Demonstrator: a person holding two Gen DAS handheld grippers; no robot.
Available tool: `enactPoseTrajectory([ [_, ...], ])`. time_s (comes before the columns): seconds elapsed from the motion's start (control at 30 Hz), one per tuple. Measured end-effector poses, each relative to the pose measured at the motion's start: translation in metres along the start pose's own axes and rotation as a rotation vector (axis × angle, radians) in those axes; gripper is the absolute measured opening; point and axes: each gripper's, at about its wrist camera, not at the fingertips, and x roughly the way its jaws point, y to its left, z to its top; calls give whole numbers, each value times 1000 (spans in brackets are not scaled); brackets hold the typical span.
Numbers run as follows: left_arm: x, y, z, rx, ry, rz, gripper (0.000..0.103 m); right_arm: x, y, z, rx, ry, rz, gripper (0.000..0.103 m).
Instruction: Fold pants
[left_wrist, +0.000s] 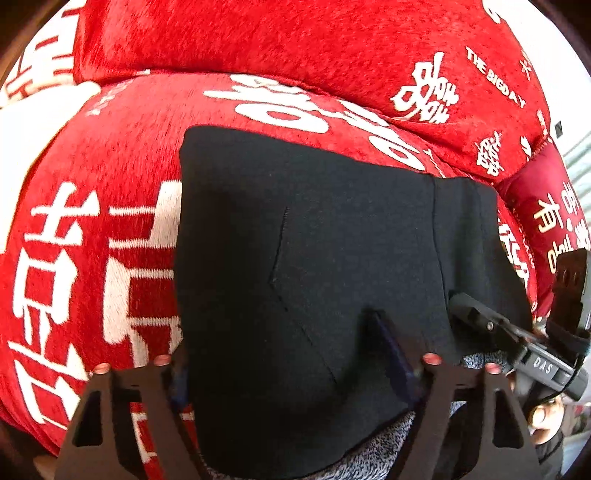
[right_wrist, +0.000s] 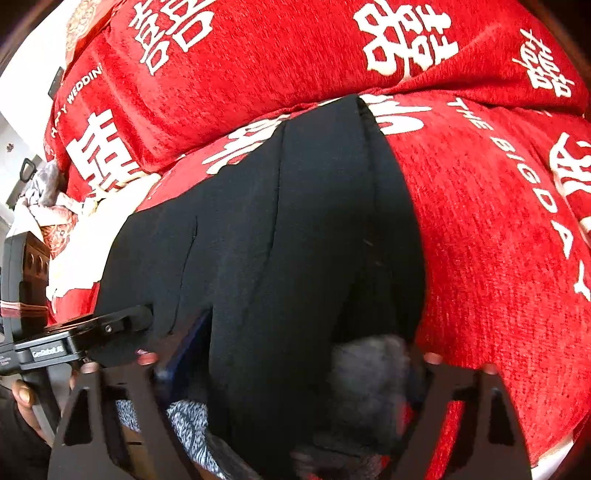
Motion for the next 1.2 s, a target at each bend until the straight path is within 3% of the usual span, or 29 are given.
enactPoseTrajectory([
  [0.13, -6, 1, 0, 15, -8, 2, 61, -8, 16, -2, -38, -17, -25, 63],
  [0.33, -16, 3, -1, 27, -10, 0, 50, -23, 41, -1, -58, -47, -40, 53],
  [0.67, -51, 18, 2, 30, -43, 43, 49, -37, 89, -1, -96, -76, -27, 52],
  [1.2, -114, 104, 16, -71, -92, 138, 49, -6, 191, 11, -171, -54, 35, 52],
])
